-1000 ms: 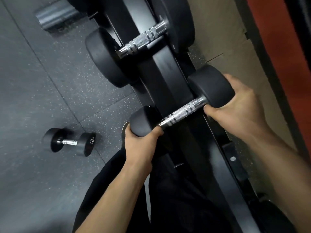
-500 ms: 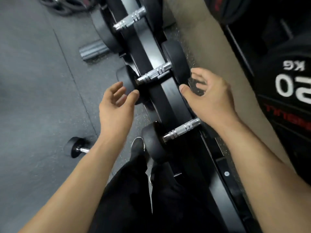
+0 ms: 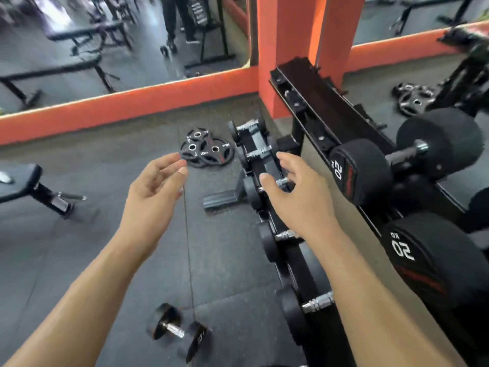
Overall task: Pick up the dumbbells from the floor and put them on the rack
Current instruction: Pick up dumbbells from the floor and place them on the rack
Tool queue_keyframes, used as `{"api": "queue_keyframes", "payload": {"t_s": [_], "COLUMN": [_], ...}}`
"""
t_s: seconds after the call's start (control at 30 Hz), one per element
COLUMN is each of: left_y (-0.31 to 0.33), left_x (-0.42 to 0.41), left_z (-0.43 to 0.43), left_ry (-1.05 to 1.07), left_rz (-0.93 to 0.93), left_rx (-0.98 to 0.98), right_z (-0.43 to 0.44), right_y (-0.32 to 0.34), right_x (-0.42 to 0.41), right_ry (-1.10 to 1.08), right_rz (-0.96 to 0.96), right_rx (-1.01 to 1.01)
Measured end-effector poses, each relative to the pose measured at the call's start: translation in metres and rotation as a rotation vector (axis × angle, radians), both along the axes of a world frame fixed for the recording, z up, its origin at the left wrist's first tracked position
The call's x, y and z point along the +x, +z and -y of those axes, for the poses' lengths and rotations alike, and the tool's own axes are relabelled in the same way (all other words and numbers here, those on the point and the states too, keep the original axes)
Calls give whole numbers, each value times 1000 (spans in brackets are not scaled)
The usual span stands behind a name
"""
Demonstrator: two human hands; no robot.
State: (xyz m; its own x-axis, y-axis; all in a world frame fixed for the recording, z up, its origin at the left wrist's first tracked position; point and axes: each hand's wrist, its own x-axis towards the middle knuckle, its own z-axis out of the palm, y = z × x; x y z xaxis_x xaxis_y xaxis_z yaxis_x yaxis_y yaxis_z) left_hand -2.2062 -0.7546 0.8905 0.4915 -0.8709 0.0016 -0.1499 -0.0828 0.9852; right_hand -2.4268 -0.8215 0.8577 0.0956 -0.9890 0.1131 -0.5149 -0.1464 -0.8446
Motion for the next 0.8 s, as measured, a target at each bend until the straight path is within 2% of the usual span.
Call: {"api": "queue_keyframes", "payload": {"t_s": [0.17, 0.4, 0.6, 0.8], "left_y": [51, 132, 199, 240], "left_x": [67, 251, 339, 394], "left_z": [-22, -54, -70, -64], "left_ry": [-95, -249, -427, -497], "left_rz": [44, 166, 240, 213], "left_rx": [-124, -316, -348, -456], "right_z": [-16, -57, -96, -105], "right_y": [66, 144, 208, 256], "right_x": [73, 253, 330, 379], "right_ry": [-14, -69, -128, -210], "right_rz": [-40, 28, 1, -36], "right_rx": [-113, -304, -326, -402]}}
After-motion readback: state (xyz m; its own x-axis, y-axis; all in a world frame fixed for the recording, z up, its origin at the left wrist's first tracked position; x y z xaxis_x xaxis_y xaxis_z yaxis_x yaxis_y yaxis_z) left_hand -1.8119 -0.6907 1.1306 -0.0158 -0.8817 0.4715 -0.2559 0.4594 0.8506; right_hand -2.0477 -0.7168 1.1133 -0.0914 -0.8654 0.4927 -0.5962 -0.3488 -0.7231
